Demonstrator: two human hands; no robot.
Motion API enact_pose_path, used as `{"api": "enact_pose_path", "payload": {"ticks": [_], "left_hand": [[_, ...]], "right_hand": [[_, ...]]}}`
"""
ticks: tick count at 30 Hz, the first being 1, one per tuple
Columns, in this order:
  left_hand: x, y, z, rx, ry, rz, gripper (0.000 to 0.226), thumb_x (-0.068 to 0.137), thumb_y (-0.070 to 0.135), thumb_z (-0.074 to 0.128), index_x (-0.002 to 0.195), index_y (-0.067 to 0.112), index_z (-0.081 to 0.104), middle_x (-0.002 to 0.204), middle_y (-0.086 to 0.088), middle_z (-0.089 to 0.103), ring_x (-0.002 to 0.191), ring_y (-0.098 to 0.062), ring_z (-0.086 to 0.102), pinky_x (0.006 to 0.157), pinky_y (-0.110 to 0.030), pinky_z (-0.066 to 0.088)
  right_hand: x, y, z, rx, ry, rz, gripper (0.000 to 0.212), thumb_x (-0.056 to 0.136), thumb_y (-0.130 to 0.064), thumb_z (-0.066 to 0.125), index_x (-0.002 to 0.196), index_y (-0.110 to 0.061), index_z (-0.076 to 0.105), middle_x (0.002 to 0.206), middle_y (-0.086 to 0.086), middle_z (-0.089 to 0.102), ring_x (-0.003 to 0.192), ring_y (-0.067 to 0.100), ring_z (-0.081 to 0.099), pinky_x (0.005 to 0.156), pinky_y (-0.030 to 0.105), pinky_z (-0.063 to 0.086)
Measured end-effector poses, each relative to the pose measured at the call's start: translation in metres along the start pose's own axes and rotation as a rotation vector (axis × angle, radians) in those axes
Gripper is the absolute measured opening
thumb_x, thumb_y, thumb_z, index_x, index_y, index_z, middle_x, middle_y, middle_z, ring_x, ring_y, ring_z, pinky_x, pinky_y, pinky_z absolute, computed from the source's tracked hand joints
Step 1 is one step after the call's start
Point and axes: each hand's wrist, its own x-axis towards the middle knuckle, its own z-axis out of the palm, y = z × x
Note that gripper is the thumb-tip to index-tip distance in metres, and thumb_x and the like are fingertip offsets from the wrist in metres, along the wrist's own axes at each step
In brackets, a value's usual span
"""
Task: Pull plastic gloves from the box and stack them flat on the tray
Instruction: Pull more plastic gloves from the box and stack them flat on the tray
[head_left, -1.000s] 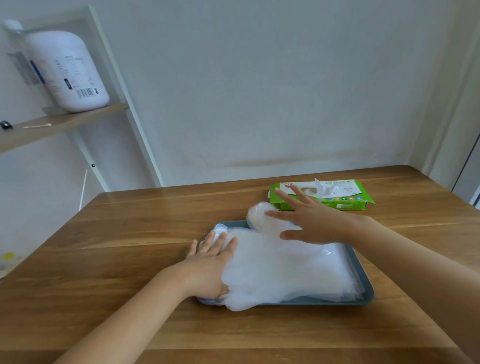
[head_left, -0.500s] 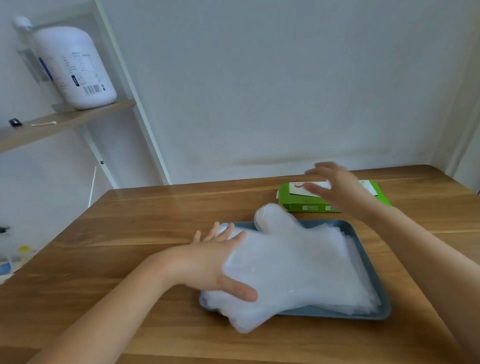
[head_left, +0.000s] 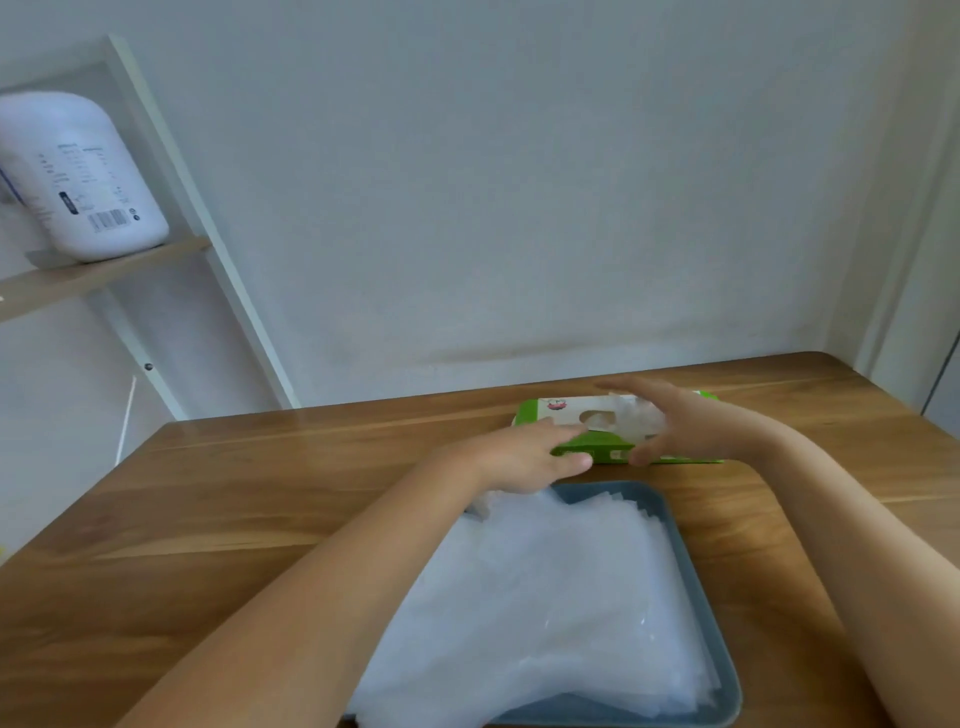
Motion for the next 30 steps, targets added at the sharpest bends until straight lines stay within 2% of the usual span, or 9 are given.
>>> {"api": "enact_pose_path", "payload": {"ticks": [3, 7, 10, 16, 20, 22, 24, 27, 30], "left_hand": [[0.012, 0.01, 0.006, 0.033, -0.039, -0.044, 0.058, 0.1, 0.054, 0.032, 0.153, 0.041, 0.012, 0.163, -0.003, 0.0, 0.15, -0.021, 0.003, 0.119, -0.036, 0.008], [0.014, 0.016, 0.007, 0.052, -0.042, -0.047, 0.056, 0.1, 0.056, 0.03, 0.152, 0.044, 0.012, 0.163, -0.006, 0.0, 0.15, -0.021, 0.003, 0.119, -0.036, 0.009], [0.014, 0.016, 0.008, 0.056, -0.047, -0.054, 0.055, 0.1, 0.056, 0.029, 0.151, 0.045, 0.013, 0.163, -0.005, 0.001, 0.15, -0.021, 0.004, 0.118, -0.036, 0.009], [0.018, 0.017, 0.005, 0.059, -0.048, -0.063, 0.055, 0.099, 0.057, 0.03, 0.151, 0.046, 0.015, 0.163, -0.003, 0.0, 0.149, -0.023, 0.012, 0.117, -0.033, 0.012], [0.015, 0.019, 0.001, -0.051, 0.008, -0.05, 0.052, 0.1, 0.052, 0.035, 0.149, 0.034, 0.031, 0.159, 0.0, 0.023, 0.146, -0.02, 0.022, 0.113, -0.029, 0.02], [0.015, 0.019, -0.007, -0.154, 0.137, -0.06, 0.039, 0.1, 0.036, 0.043, 0.133, 0.019, 0.054, 0.128, -0.003, 0.058, 0.125, -0.02, 0.05, 0.091, -0.024, 0.039], [0.013, 0.015, -0.015, -0.329, 0.336, -0.091, 0.016, 0.096, 0.022, 0.048, 0.101, 0.016, 0.062, 0.084, 0.001, 0.059, 0.084, -0.016, 0.06, 0.063, -0.02, 0.041], [0.01, 0.009, -0.03, -0.724, 0.572, -0.116, 0.017, 0.092, 0.015, 0.051, 0.082, 0.013, 0.064, 0.08, -0.004, 0.062, 0.082, -0.025, 0.062, 0.069, -0.027, 0.044], [0.0, 0.015, -0.04, -1.221, 0.417, -0.094, 0.036, 0.092, 0.043, 0.055, 0.098, 0.009, 0.063, 0.092, -0.009, 0.068, 0.088, -0.026, 0.068, 0.083, -0.038, 0.052]], "right_hand": [[0.003, 0.002, -0.002, -0.033, 0.075, -0.043, 0.054, 0.085, -0.01, 0.067, 0.126, -0.042, 0.053, 0.148, -0.007, 0.032, 0.137, 0.014, 0.031, 0.101, 0.025, 0.027], [0.01, 0.005, 0.005, -0.135, 0.292, -0.072, 0.008, 0.087, -0.026, 0.068, 0.093, -0.029, 0.072, 0.14, -0.006, 0.047, 0.118, 0.011, 0.046, 0.092, 0.025, 0.031], [0.011, 0.001, -0.001, -0.041, 0.415, -0.098, 0.007, 0.083, -0.028, 0.071, 0.084, -0.022, 0.076, 0.124, -0.009, 0.058, 0.099, 0.007, 0.051, 0.082, 0.024, 0.034], [-0.004, -0.04, -0.029, 0.165, 0.691, -0.243, 0.003, 0.082, -0.024, 0.073, 0.081, -0.023, 0.075, 0.093, -0.011, 0.062, 0.09, 0.007, 0.057, 0.074, 0.008, 0.036], [-0.017, -0.065, -0.044, 0.386, 0.795, -0.305, 0.013, 0.087, -0.018, 0.068, 0.074, -0.021, 0.068, 0.079, -0.014, 0.068, 0.077, 0.006, 0.06, 0.072, 0.018, 0.043], [-0.019, -0.07, -0.046, 0.394, 0.79, -0.31, 0.013, 0.089, -0.016, 0.065, 0.076, -0.018, 0.067, 0.071, -0.021, 0.067, 0.07, 0.003, 0.059, 0.065, 0.014, 0.043], [-0.021, -0.072, -0.046, 0.395, 0.777, -0.311, 0.016, 0.091, -0.013, 0.061, 0.077, -0.02, 0.065, 0.068, -0.014, 0.068, 0.069, 0.006, 0.061, 0.064, 0.017, 0.047], [-0.02, -0.071, -0.045, 0.425, 0.767, -0.281, 0.021, 0.093, -0.008, 0.057, 0.078, -0.022, 0.062, 0.068, -0.005, 0.069, 0.069, 0.013, 0.066, 0.073, 0.031, 0.053], [-0.018, -0.07, -0.045, 0.493, 0.737, -0.244, 0.022, 0.094, -0.004, 0.052, 0.08, -0.018, 0.059, 0.068, -0.001, 0.07, 0.068, 0.016, 0.067, 0.072, 0.029, 0.052]]}}
